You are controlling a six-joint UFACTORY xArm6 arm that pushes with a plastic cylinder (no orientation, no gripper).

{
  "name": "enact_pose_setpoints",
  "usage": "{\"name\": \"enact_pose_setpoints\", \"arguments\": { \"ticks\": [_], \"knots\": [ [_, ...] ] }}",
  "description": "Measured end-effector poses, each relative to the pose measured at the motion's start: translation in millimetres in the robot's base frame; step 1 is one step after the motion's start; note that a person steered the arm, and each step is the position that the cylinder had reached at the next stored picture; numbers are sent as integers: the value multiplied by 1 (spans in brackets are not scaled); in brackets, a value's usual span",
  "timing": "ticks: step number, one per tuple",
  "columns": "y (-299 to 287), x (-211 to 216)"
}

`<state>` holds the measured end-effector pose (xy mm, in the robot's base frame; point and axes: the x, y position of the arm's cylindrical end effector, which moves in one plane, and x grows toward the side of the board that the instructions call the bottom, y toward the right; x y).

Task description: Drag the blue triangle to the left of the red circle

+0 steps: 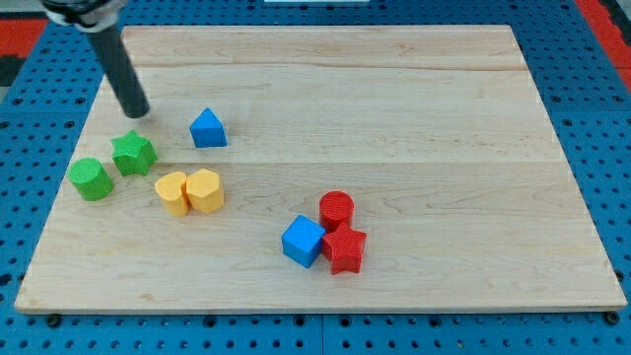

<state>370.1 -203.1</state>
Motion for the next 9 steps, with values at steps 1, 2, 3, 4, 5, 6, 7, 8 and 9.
{"name": "enact_pose_setpoints", "arguments": {
  "ticks": [1,2,3,4,5,6,7,8,9],
  "knots": [
    [60,26],
    [115,47],
    [132,48],
    [131,29],
    [142,25],
    [144,49],
    [148,94],
    [153,102],
    [157,75]
  ]
}}
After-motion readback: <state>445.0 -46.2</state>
